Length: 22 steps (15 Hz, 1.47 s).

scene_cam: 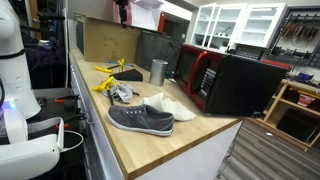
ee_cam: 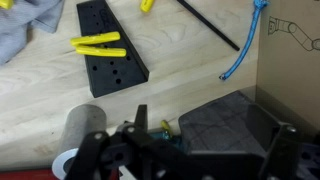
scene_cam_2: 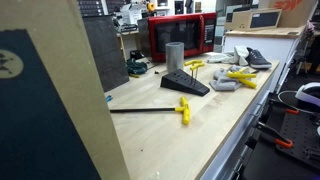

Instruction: Take the thing with the handle off of the stand

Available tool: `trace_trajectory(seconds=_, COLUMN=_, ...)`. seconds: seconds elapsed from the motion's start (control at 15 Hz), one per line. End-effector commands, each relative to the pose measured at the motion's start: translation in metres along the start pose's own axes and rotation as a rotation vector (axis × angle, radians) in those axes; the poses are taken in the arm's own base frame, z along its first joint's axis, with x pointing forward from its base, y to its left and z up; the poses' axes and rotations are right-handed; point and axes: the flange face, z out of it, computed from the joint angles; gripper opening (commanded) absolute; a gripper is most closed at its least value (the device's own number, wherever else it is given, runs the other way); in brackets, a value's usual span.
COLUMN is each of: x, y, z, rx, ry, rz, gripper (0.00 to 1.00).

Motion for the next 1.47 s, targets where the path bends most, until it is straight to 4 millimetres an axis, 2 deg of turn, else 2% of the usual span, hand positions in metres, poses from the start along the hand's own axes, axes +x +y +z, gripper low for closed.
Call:
trace_trajectory(seconds=0.0, x=0.000, y=0.000, z=0.000, rx=0.000, ry=-0.001, rz=0.000, gripper=1.00)
trace_trajectory(seconds=0.87, x=0.000, y=0.000, z=0.000, rx=-0.001, ry=0.000, rz=0.000, gripper=1.00)
trace_trajectory(seconds=1.13, x=0.004, y=0.017, z=-0.006, rx=-0.005, ry=-0.010, rz=0.015, gripper=1.00)
trace_trajectory(seconds=1.4, x=0.011, y=0.055, z=-0.005, rx=-0.053, ry=-0.020, rz=0.058, gripper=1.00)
